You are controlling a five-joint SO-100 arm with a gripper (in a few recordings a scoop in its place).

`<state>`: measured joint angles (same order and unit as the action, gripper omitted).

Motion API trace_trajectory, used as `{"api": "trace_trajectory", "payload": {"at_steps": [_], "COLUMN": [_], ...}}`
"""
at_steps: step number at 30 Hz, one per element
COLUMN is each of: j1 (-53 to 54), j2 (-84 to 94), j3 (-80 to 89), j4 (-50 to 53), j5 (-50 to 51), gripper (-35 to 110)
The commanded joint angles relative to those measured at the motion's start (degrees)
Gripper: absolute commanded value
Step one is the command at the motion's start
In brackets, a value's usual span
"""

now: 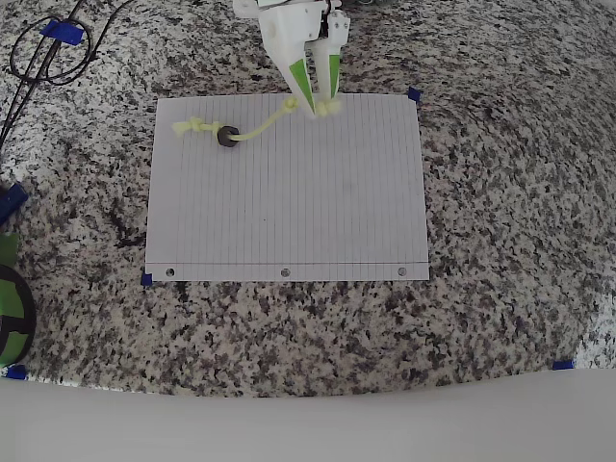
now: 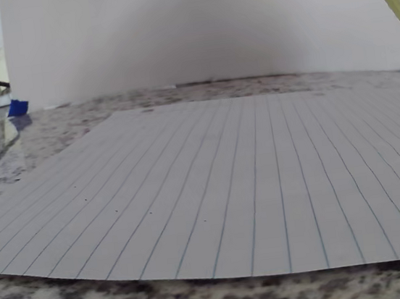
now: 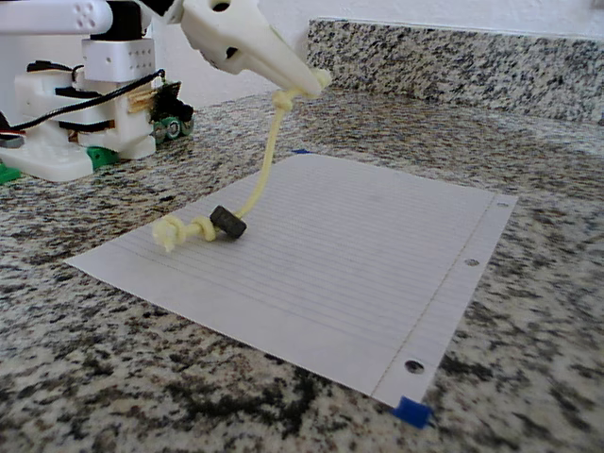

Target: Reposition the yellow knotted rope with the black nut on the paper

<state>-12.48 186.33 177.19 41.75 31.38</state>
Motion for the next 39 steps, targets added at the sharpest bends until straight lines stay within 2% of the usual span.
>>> {"api": "trace_trajectory", "payload": {"at_steps": [1, 4, 5, 7, 9, 10, 13, 21, 27, 34, 39], "j1": [-1.4, -1.7, -1.7, -1.8, -1.9, -2.2, -2.8, -3.1, 2.7, 9.6, 14.2], "j2": [2.0, 2.4, 2.5, 2.6, 2.9, 3.2, 3.6, 4.7, 1.0, -8.2, -23.2], "j3": [0.2, 0.3, 0.4, 0.4, 0.4, 0.5, 0.5, 0.5, -0.5, -9.0, -18.5], "j4": [0.9, 1.5, 1.5, 1.1, 1.0, 0.9, 0.6, 0.3, 3.6, 13.5, 19.7], "j5": [-0.3, -0.3, -0.4, -1.2, -1.4, -2.0, -3.5, -7.3, -9.9, -26.4, -42.0], "gripper": [0, 5, 12, 38, 58, 65, 66, 65, 32, 1, 0]}}
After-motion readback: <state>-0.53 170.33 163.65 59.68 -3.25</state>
